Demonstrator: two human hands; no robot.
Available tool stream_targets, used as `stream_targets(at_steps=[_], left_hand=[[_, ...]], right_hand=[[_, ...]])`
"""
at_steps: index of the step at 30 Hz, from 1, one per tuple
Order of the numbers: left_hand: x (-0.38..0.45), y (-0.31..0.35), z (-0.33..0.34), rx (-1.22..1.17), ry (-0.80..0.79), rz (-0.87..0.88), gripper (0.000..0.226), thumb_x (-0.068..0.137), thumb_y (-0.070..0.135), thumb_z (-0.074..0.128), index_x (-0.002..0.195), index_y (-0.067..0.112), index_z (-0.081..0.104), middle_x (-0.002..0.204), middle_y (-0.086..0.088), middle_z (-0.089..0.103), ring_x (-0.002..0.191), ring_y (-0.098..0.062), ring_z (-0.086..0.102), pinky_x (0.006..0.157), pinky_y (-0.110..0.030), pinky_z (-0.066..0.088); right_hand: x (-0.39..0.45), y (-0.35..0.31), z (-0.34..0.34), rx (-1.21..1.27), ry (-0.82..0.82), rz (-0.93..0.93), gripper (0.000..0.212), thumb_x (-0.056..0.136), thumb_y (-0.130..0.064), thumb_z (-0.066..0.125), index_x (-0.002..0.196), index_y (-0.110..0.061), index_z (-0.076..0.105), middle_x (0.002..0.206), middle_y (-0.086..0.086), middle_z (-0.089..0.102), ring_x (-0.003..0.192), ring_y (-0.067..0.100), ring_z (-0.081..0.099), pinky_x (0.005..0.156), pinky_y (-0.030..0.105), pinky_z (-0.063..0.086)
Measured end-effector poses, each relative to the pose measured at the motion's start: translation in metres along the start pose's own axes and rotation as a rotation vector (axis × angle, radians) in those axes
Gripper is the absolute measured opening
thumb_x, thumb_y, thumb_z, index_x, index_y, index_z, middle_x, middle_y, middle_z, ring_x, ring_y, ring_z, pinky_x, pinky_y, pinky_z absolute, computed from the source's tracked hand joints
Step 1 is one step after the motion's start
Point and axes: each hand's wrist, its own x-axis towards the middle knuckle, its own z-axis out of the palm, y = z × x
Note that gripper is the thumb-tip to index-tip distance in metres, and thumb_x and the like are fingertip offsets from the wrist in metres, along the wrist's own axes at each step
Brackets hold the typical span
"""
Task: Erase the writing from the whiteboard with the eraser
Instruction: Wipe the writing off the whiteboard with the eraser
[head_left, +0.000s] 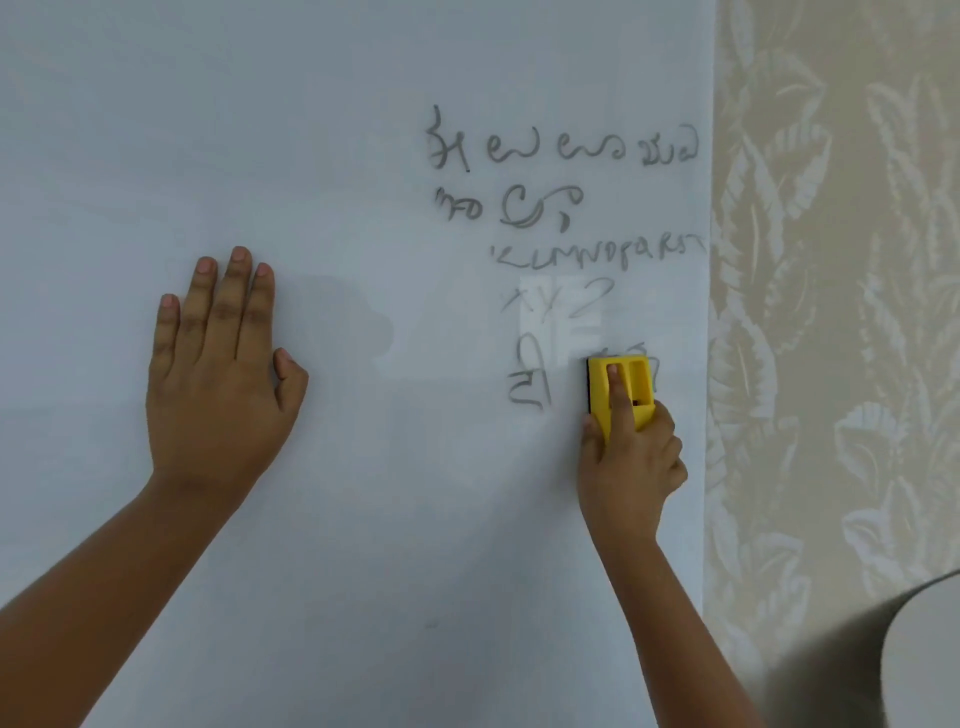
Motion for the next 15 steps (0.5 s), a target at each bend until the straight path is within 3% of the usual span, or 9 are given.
stream_targets(at_steps=[4,7,12,15], left_hand=[[0.002,0.0,0.001,-0.006,0.003,0.001,0.056,0.09,0.017,0.035,0.144,0.002,0.03,0.151,-0.019,0.029,0.141,-0.033,0.023,0.117,-0.04,0.006],[0.001,0.001,0.001,-0.006,0.01,-0.003,0.056,0.09,0.016,0.036,0.144,0.002,0.03,0.15,-0.019,0.03,0.14,-0.033,0.024,0.117,-0.041,0.006],[0.0,0.0,0.002,-0.003,0.032,-0.005,0.055,0.09,0.014,0.038,0.144,0.002,0.032,0.15,-0.018,0.032,0.14,-0.033,0.025,0.117,-0.041,0.007],[0.0,0.0,0.003,-0.003,0.038,-0.006,0.055,0.09,0.015,0.037,0.144,0.003,0.032,0.15,-0.018,0.032,0.14,-0.032,0.025,0.117,-0.04,0.006]], right_hand=[[-0.007,-0.034,0.002,0.06,-0.007,-0.166,0.056,0.087,-0.024,0.06,0.137,-0.034,0.037,0.13,0.024,0.044,0.098,0.038,0.049,0.088,0.056,0.037],[-0.034,-0.019,0.0,0.012,-0.074,-0.323,0.055,0.082,-0.024,0.067,0.132,-0.032,0.046,0.123,0.024,0.051,0.089,0.039,0.054,0.085,0.057,0.04],[0.012,-0.012,-0.003,0.009,-0.03,-0.042,0.053,0.092,-0.031,0.051,0.14,-0.035,0.03,0.136,0.024,0.037,0.109,0.039,0.043,0.095,0.055,0.03],[0.008,-0.051,-0.002,0.063,-0.031,-0.156,0.054,0.09,-0.029,0.054,0.139,-0.036,0.032,0.133,0.024,0.04,0.105,0.038,0.044,0.093,0.055,0.032]])
